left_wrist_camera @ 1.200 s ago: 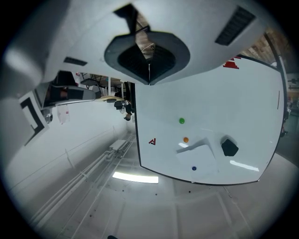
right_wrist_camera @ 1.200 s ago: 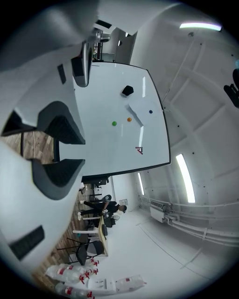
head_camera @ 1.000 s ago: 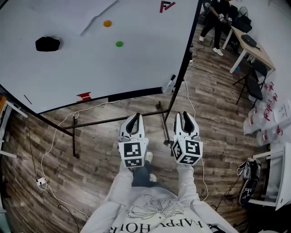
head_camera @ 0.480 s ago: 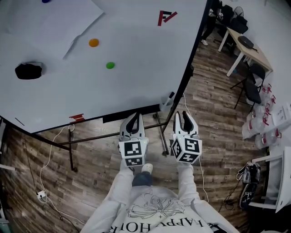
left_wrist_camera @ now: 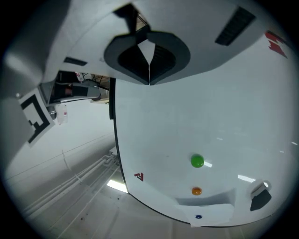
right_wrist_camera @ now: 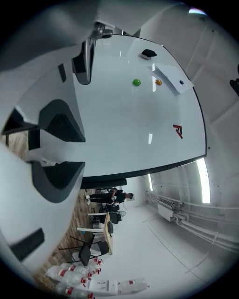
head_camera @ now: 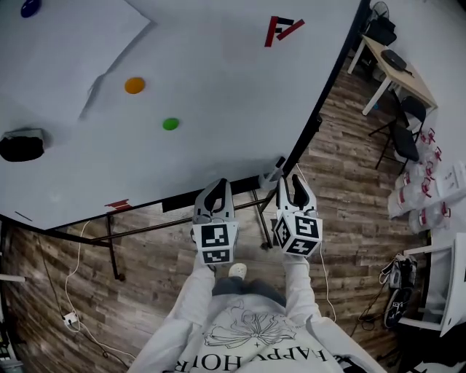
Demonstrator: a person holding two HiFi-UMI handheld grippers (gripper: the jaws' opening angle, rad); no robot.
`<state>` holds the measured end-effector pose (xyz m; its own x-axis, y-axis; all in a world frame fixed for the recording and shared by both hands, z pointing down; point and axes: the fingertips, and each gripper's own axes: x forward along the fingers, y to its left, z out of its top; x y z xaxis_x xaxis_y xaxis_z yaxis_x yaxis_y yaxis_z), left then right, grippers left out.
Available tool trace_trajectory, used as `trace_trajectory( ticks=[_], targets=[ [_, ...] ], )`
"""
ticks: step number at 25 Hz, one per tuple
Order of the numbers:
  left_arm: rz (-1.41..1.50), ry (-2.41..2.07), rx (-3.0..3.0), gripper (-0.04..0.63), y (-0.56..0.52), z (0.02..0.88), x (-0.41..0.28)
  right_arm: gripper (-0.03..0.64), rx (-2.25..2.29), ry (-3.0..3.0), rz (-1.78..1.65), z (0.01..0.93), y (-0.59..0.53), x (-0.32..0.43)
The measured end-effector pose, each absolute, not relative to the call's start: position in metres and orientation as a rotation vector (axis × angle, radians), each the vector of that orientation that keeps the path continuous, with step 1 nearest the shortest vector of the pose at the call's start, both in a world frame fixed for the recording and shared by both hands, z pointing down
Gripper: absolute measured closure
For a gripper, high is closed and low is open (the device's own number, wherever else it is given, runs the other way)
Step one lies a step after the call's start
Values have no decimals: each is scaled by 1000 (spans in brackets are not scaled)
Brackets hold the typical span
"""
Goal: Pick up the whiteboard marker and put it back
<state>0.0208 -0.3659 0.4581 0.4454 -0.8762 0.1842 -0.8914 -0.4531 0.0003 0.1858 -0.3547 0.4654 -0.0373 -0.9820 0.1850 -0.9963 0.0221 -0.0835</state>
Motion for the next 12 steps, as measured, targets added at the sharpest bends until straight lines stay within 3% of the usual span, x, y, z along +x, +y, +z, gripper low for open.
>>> trace_trajectory(
  ticks=[12],
  targets=[
    [306,-1551,2536,589,-403,492,32,499,2089,-2153,439,512,-395,196]
  ],
)
